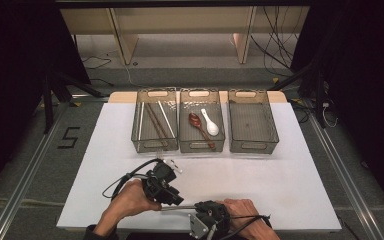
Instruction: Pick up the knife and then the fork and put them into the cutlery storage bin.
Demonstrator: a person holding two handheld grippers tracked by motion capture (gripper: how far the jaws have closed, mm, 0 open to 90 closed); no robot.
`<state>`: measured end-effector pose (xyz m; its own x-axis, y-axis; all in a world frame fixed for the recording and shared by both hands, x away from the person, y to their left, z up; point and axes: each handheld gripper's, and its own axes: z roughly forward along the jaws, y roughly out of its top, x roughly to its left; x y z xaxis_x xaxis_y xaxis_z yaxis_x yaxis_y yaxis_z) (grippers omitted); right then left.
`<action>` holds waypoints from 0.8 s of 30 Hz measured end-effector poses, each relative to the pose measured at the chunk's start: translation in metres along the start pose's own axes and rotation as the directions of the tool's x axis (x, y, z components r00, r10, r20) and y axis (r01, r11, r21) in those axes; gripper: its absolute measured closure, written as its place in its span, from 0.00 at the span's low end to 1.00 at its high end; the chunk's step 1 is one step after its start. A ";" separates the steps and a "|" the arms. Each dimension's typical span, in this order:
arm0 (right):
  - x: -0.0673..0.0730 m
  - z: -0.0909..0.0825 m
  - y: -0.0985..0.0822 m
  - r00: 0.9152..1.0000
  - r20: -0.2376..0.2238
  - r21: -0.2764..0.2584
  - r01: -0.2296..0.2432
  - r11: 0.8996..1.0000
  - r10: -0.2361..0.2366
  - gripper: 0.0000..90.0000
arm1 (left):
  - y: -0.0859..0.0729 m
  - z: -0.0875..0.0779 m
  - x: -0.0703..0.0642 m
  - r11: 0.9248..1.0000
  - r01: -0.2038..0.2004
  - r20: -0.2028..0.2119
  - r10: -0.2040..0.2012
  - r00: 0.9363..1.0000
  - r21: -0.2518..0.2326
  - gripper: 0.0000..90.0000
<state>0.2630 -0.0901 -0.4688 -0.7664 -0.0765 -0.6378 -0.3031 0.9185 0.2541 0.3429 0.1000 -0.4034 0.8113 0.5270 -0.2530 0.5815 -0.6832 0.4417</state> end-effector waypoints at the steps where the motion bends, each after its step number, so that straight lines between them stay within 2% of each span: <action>1: -0.001 0.000 -0.001 1.000 0.001 -0.003 -0.003 1.000 0.003 0.96 | -0.001 -0.003 0.002 1.000 0.012 -0.007 -0.012 1.000 -0.016 0.68; 3: -0.003 -0.002 -0.003 1.000 -0.002 -0.007 -0.022 1.000 0.022 0.97 | -0.004 -0.009 0.008 0.999 0.027 -0.014 -0.027 1.000 -0.040 0.66; 4: -0.005 -0.003 -0.003 1.000 0.002 0.002 -0.011 1.000 0.011 0.97 | -0.005 -0.011 0.011 0.999 0.029 -0.019 -0.030 0.999 -0.046 0.66; 7: -0.011 -0.006 -0.006 0.998 0.017 0.002 -0.057 0.998 0.057 0.99 | -0.008 -0.022 0.018 0.995 0.057 -0.027 -0.059 0.998 -0.087 0.65; 8: -0.013 -0.007 -0.007 0.999 0.021 0.011 -0.039 0.999 0.039 0.99 | -0.010 -0.026 0.020 0.993 0.062 -0.033 -0.065 0.997 -0.098 0.64; 9: -0.014 -0.007 -0.008 0.998 0.037 0.010 -0.055 0.998 0.054 0.99 | -0.011 -0.029 0.023 0.992 0.069 -0.039 -0.074 0.997 -0.105 0.64; 12: -0.018 -0.009 -0.013 0.997 0.041 0.010 -0.063 0.998 0.063 0.99 | -0.014 -0.034 0.028 0.988 0.089 -0.043 -0.095 0.995 -0.129 0.64; 13: -0.019 -0.009 -0.014 0.994 0.036 0.010 -0.100 0.995 0.099 0.99 | -0.015 -0.034 0.029 0.987 0.092 -0.043 -0.098 0.994 -0.132 0.64; 15: -0.024 -0.011 -0.019 0.994 0.057 0.009 -0.094 0.996 0.094 0.99 | -0.016 -0.034 0.030 0.985 0.098 -0.044 -0.105 0.993 -0.142 0.64; 17: -0.028 -0.015 -0.023 0.986 0.066 0.001 -0.151 0.989 0.151 0.99 | -0.017 -0.034 0.031 0.984 0.098 -0.046 -0.105 0.993 -0.147 0.63; 19: -0.035 -0.019 -0.029 0.982 0.073 0.002 -0.175 0.985 0.174 0.99 | -0.018 -0.035 0.030 0.980 0.109 -0.046 -0.118 0.992 -0.164 0.62; 21: -0.042 -0.022 -0.036 0.970 0.085 0.004 -0.230 0.973 0.229 0.99 | -0.019 -0.036 0.031 0.979 0.106 -0.055 -0.117 0.992 -0.175 0.57; 22: -0.046 -0.024 -0.040 0.968 0.093 0.012 -0.234 0.972 0.232 0.99 | -0.020 -0.036 0.031 0.978 0.111 -0.058 -0.123 0.991 -0.177 0.55; 24: -0.053 -0.028 -0.048 0.957 0.110 0.017 -0.272 0.962 0.269 0.99 | -0.021 -0.036 0.032 0.975 0.116 -0.066 -0.131 0.989 -0.189 0.51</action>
<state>0.3026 -0.1410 -0.4272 -0.7524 0.2165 -0.6221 -0.0735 0.9110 0.4059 0.3544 0.1494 -0.3903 0.7226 0.6441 -0.2511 0.6500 -0.5093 0.5641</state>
